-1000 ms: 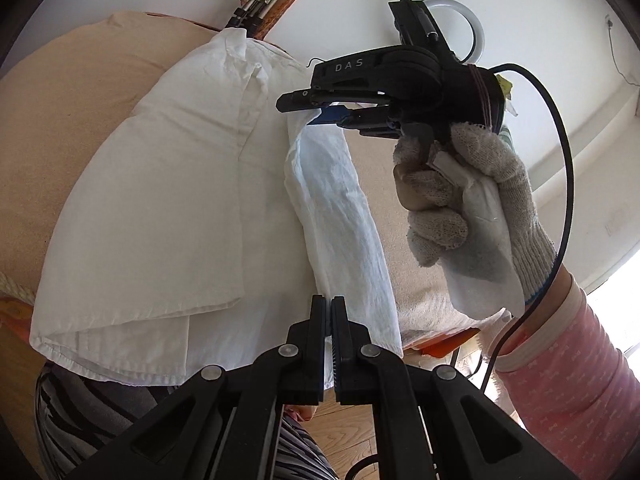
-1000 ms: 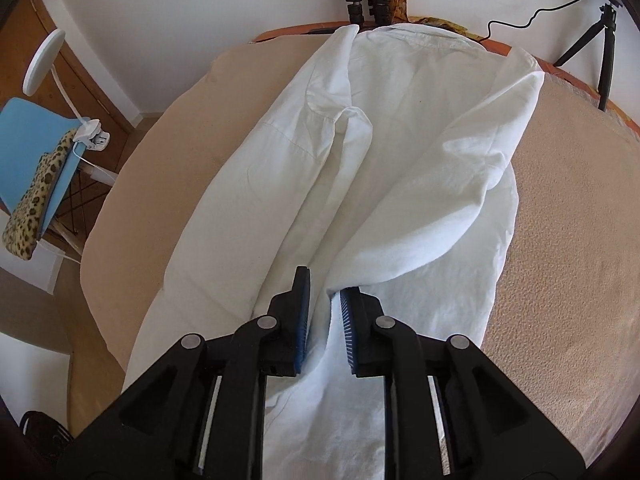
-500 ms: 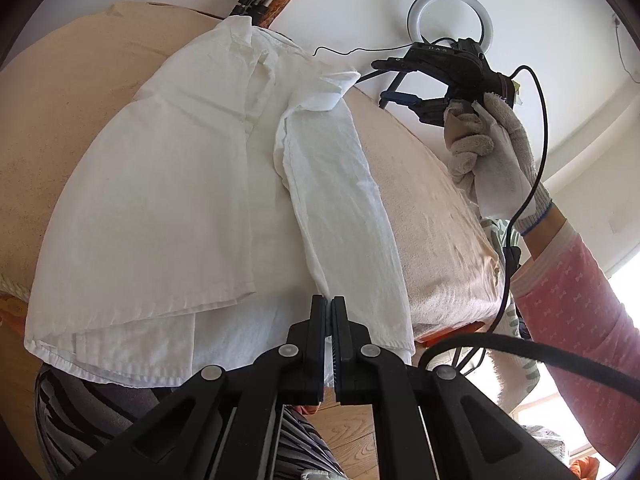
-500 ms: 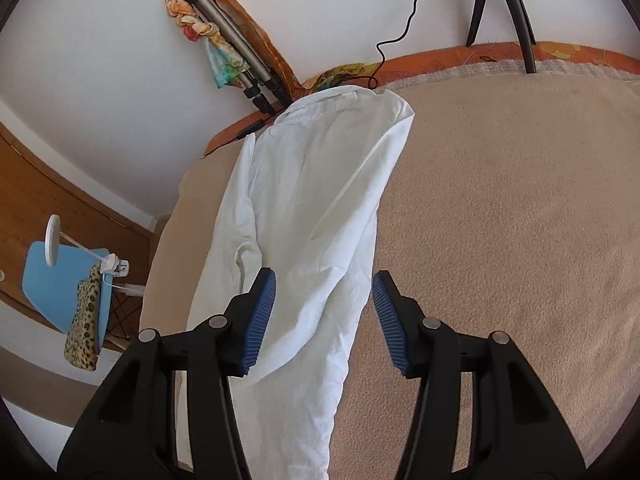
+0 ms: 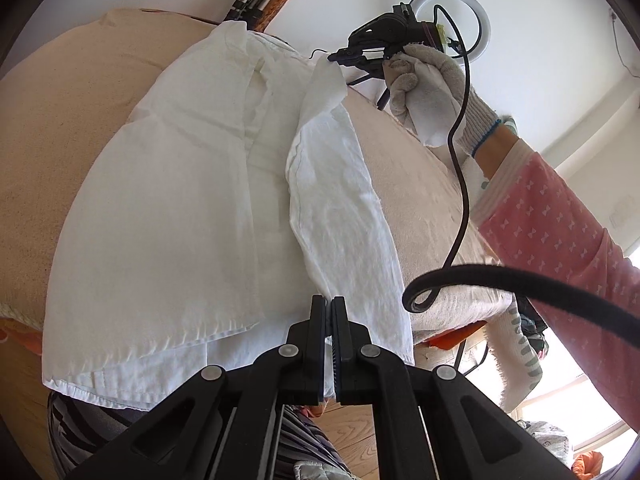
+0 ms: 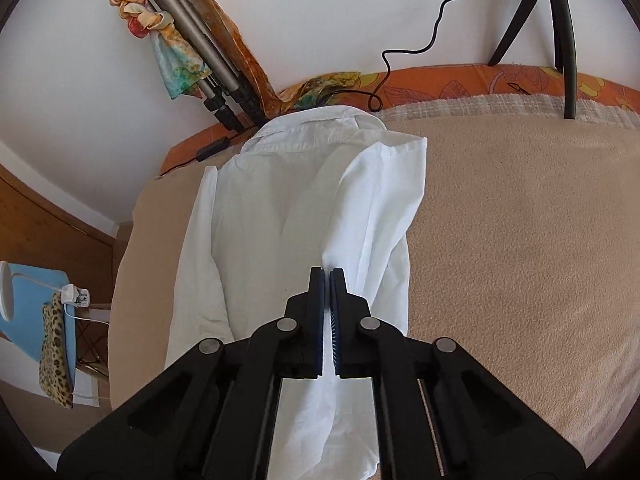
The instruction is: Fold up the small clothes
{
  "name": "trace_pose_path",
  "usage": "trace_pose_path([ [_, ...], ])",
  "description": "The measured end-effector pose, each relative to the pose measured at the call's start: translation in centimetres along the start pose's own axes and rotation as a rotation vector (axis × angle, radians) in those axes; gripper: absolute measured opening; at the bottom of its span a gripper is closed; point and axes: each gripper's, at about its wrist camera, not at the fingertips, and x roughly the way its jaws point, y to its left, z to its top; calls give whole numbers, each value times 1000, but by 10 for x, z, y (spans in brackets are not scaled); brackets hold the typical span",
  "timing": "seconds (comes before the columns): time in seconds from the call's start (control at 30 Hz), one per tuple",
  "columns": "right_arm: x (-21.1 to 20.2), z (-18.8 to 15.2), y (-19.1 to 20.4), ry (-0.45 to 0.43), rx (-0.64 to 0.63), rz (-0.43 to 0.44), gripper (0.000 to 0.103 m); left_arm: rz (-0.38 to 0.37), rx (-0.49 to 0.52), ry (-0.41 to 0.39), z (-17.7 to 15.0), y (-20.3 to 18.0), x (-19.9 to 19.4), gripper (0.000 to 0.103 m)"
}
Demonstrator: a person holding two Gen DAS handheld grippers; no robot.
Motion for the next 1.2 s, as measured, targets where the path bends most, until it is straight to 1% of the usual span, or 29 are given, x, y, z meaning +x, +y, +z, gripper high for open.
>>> trace_pose_path([
  [0.13, 39, 17, 29, 44, -43, -24, 5, 8, -16, 12, 1, 7, 3, 0],
  [0.27, 79, 17, 43, 101, -70, -20, 5, 15, -21, 23, 1, 10, 5, 0],
  [0.3, 86, 17, 44, 121, -74, -6, 7, 17, -17, 24, 1, 10, 5, 0],
  [0.33, 88, 17, 44, 136, -79, 30, 11, 22, -11, 22, 2, 8, 5, 0],
  [0.37, 85, 17, 43, 137, -81, 60, 17, 27, -2, 17, 2, 7, 4, 0],
  [0.4, 76, 18, 42, 118, -80, 82, 19, 31, 7, 11, 4, 5, 4, 0],
  [0.47, 47, 19, 37, 58, -68, 134, 30, 31, 18, 4, 4, 2, 1, 0],
  [0.53, 9, 18, 29, -3, -69, 178, 32, 30, 27, 1, 4, 1, 0, 0],
  [0.6, -31, 12, 18, -56, -63, 191, 32, 27, 36, 0, 4, 1, -2, 0],
  [0.7, -85, -13, -4, -102, -51, 208, 32, 22, 44, -5, 4, 0, -4, 0],
  [0.83, -148, -60, -27, -152, -21, 243, 32, 22, 66, -12, 3, -4, -12, 1],
  [0.87, -159, -71, -35, -162, -7, 258, 35, 28, 76, -18, 3, -5, -15, 6],
  [0.9, -170, -86, -41, -168, 3, 269, 36, 26, 84, -24, 2, -6, -19, 8],
  [0.93, -179, -103, -49, -173, 13, 279, 39, 23, 90, -27, 1, -7, -23, 14],
  [0.97, -186, -119, -54, -173, 22, 282, 41, 25, 96, -29, 0, -7, -27, 21],
  [1.03, -192, -153, -62, -157, 37, 277, 41, 40, 104, -33, -1, -6, -35, 25],
  [1.1, -189, -188, -67, -128, 39, 264, 41, 48, 113, -36, -2, -4, -43, 25],
  [1.2, -170, -233, -71, -63, 58, 271, 41, 82, 132, -53, -5, 0, -55, 27],
])
